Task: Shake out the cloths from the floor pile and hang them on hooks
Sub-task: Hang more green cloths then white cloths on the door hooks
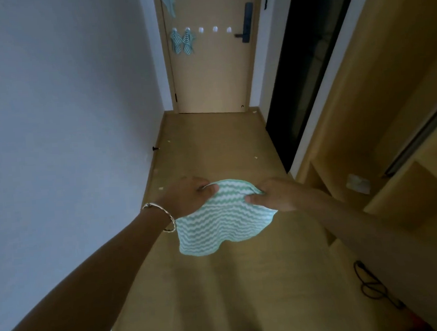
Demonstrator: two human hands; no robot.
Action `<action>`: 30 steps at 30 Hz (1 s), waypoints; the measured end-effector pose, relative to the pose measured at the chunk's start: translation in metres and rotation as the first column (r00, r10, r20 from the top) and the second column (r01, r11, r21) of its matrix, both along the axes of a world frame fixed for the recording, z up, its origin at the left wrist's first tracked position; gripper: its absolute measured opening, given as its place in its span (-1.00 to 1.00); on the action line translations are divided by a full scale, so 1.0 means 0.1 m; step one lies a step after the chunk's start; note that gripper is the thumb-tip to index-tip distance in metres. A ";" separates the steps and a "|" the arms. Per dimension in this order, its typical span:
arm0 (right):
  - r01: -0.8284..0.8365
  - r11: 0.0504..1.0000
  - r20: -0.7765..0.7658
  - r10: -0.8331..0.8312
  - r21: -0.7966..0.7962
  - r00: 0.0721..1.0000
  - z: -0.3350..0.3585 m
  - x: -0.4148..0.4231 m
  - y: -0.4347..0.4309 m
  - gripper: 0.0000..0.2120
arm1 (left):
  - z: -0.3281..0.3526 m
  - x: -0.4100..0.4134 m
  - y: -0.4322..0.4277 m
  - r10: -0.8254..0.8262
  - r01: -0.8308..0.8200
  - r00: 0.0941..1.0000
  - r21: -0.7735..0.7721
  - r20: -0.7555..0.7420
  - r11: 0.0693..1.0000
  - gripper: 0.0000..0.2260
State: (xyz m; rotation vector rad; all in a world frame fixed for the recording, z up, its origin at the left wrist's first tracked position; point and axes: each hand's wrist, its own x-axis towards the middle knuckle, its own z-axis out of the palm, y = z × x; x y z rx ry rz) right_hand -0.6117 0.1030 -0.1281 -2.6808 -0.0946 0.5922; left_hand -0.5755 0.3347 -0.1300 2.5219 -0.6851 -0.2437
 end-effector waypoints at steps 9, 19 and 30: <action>-0.094 0.990 0.086 0.086 0.102 0.993 -0.11 1.19 -0.76 -0.67 | 0.06 1.07 -0.90 0.027 -0.028 1.000 0.092 0.014 0.995 -0.60; -0.116 0.988 0.048 0.112 0.098 0.993 -0.07 2.17 -1.81 -0.77 | 0.17 1.97 -1.93 0.021 -0.023 1.000 0.251 0.009 0.968 -0.64; -0.113 0.990 0.003 0.113 0.081 0.994 -0.10 2.73 -2.22 -0.83 | 0.12 2.69 -2.44 -0.101 0.084 0.994 0.296 0.043 0.951 -0.74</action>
